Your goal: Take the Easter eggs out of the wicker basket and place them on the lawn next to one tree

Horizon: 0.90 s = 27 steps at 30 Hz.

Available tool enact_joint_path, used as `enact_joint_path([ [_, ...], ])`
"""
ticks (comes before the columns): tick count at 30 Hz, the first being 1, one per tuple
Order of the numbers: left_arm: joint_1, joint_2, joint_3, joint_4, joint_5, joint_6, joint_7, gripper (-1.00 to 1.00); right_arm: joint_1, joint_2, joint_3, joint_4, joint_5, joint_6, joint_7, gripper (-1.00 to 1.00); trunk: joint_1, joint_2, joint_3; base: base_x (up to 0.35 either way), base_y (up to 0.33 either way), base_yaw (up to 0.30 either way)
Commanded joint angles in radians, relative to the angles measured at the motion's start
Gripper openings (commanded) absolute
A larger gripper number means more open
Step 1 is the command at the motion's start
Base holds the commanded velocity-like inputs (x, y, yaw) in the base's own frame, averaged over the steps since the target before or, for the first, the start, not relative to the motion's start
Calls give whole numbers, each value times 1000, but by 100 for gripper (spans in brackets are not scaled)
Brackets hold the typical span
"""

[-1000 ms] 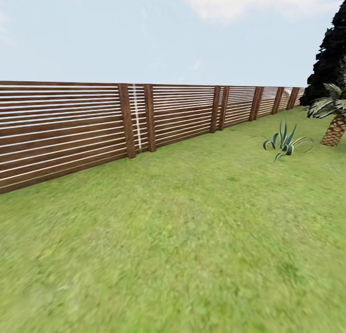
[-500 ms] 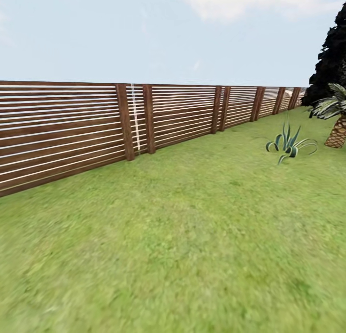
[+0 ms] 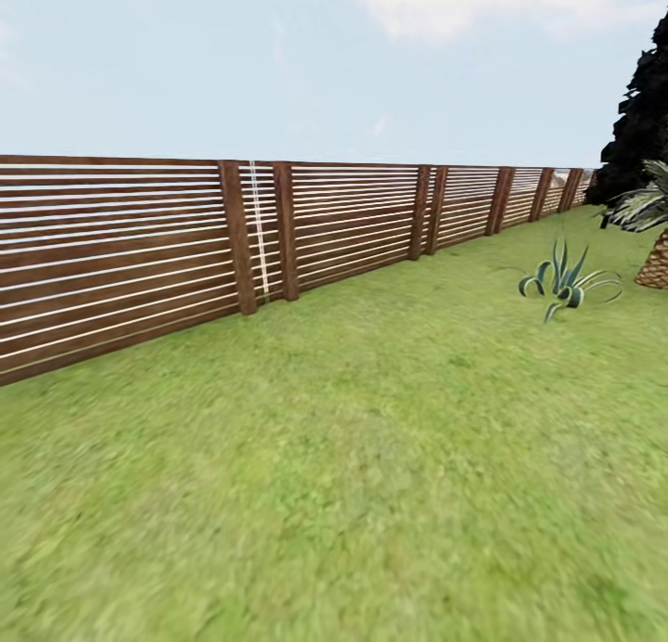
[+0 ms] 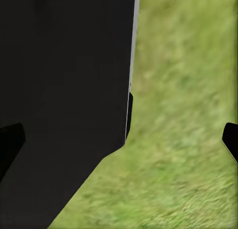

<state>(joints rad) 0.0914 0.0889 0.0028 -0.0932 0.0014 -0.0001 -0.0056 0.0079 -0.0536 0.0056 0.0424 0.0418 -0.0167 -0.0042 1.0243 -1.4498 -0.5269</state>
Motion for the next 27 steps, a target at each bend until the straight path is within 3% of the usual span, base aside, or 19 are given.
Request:
enact_joint_path([
  [1, 1, 0, 0, -2, 0, 0, -1, 100, 0, 0, 0, 1, 5, -2, 0, 100, 1, 0, 0, 335, 0, 0],
  [27, 1, 0, 0, -2, -1, 0, -2, 100, 0, 1, 1, 2, 5, -2, 0, 100, 1, 0, 0, 335, 0, 0],
])
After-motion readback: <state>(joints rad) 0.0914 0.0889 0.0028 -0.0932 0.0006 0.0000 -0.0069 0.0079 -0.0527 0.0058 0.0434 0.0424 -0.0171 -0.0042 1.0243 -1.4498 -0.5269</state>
